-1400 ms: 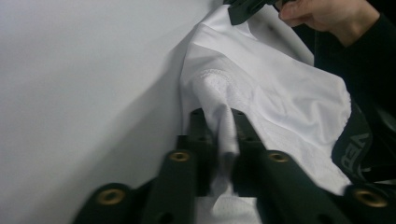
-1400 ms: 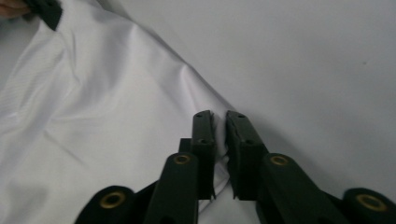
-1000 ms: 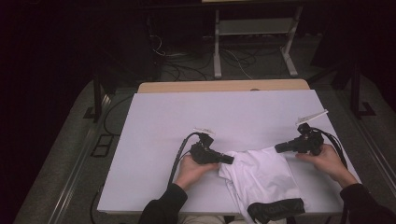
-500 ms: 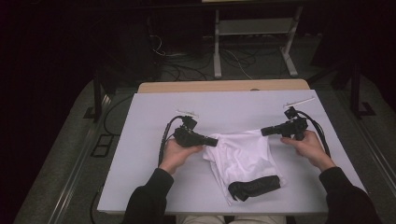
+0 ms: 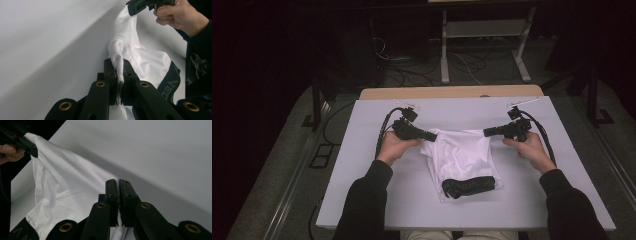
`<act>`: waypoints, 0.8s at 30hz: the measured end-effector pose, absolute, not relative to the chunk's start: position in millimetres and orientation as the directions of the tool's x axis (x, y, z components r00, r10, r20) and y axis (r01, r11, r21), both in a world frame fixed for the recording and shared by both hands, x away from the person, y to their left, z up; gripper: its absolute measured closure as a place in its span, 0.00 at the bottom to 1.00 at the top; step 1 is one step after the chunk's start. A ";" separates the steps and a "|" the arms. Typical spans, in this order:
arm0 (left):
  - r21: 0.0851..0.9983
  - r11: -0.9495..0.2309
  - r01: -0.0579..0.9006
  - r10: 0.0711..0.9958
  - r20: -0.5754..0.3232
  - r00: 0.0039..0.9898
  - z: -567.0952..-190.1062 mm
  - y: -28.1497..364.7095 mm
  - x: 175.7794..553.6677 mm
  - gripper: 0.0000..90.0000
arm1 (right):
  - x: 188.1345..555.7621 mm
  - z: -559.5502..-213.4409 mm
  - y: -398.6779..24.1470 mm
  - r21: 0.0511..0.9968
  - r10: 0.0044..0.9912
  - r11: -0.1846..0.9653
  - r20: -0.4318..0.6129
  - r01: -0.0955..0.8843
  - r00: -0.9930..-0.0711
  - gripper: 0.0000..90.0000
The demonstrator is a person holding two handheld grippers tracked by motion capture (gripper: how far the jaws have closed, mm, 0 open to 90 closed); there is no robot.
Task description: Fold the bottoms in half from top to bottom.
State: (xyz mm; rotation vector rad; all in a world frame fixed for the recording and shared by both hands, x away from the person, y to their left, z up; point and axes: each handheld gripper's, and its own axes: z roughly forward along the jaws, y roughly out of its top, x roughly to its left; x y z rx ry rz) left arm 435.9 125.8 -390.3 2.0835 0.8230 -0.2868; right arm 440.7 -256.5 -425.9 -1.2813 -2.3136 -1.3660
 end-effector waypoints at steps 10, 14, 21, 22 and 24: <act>0.630 -0.433 0.645 0.486 -0.439 0.756 -384.5 126.4 467.6 0.94 | 456.1 -422.2 -253.0 0.654 0.613 0.167 0.517 0.738 -0.597 0.94; 0.631 -0.430 0.646 0.508 -0.422 0.751 -383.5 125.0 480.6 0.94 | 463.9 -422.3 -252.6 0.669 0.623 0.142 0.513 0.729 -0.591 0.94; 0.656 -0.396 0.643 0.540 -0.400 0.740 -386.4 121.5 501.7 0.93 | 479.7 -424.0 -252.9 0.693 0.651 0.091 0.502 0.715 -0.569 0.94; 0.661 -0.384 0.644 0.546 -0.400 0.736 -388.8 122.0 504.3 0.93 | 481.9 -424.3 -253.3 0.694 0.652 0.086 0.503 0.715 -0.567 0.94; 0.667 -0.359 0.654 0.559 -0.408 0.722 -394.2 122.9 508.8 0.93 | 484.3 -424.7 -253.3 0.695 0.654 0.080 0.505 0.715 -0.564 0.94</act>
